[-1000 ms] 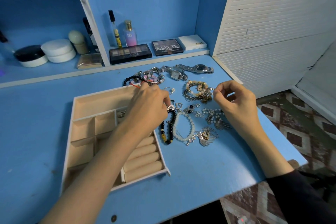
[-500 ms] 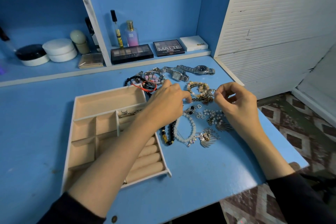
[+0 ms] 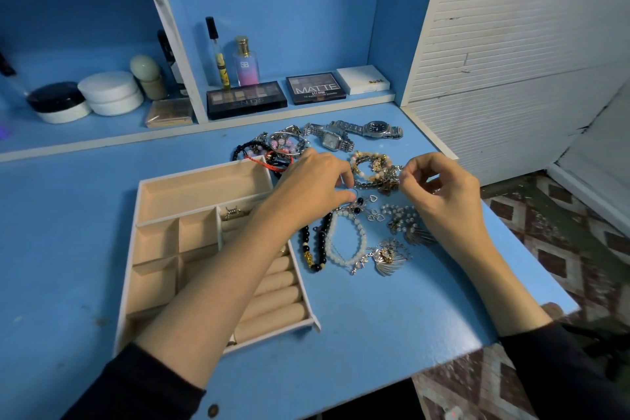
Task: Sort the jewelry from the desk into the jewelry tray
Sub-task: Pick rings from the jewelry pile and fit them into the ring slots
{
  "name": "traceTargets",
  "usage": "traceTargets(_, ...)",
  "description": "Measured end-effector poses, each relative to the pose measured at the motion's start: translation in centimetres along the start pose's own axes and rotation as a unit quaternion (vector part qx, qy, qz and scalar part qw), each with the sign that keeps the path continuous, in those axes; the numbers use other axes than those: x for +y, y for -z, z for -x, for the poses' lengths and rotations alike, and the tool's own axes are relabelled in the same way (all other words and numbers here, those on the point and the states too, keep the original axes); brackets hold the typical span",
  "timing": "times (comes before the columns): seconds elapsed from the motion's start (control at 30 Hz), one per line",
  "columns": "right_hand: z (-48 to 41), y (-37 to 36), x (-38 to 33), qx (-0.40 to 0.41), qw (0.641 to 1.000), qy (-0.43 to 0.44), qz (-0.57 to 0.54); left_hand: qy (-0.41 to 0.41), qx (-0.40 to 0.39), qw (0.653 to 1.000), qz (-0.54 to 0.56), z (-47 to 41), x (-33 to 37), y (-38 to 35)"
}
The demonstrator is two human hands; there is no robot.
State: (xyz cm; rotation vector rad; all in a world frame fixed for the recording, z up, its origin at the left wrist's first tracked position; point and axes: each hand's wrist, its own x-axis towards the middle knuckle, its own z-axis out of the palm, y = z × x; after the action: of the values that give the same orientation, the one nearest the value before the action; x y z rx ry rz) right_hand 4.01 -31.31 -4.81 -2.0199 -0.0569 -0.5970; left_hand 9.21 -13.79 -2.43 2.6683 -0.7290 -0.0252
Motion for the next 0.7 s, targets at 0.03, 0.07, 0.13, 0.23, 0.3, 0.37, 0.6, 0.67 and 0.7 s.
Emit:
traceTargets(0.03,0.0,0.0,0.0,0.000,1.000,0.000,-0.001,0.006,-0.009,1.000,0.005,-0.2,0.1,0.1)
traceTargets(0.07,0.0,0.0,0.0,-0.001,1.000,-0.001,-0.002,0.012,-0.020,1.000,0.011,-0.3,0.2,0.2)
traceTargets(0.13,0.0,0.0,0.0,-0.001,1.000,-0.001,-0.003,0.024,-0.040,0.999,0.022,-0.5,0.4,0.3)
traceTargets(0.23,0.0,0.0,0.0,-0.002,1.000,0.004,-0.005,0.026,-0.026,0.998,0.049,-0.5,0.6,0.3)
traceTargets(0.3,0.1,0.0,0.0,-0.006,1.000,0.007,-0.001,0.026,0.018,0.997,0.069,-0.3,0.6,0.2)
traceTargets(0.37,0.1,0.0,-0.1,-0.008,1.000,0.012,0.003,0.030,0.057,0.994,0.094,0.2,0.5,0.3)
traceTargets(0.6,0.4,-0.5,-0.4,-0.045,0.998,0.045,0.016,0.056,0.130,0.984,0.109,4.7,-1.0,3.2)
traceTargets(0.67,0.6,-0.8,-1.1,-0.060,0.997,0.054,0.009,0.076,0.143,0.982,0.098,6.7,-1.7,4.1)
traceTargets(0.7,0.7,-1.0,-1.6,-0.072,0.996,0.058,0.002,0.085,0.152,0.980,0.097,7.8,-2.0,4.5)
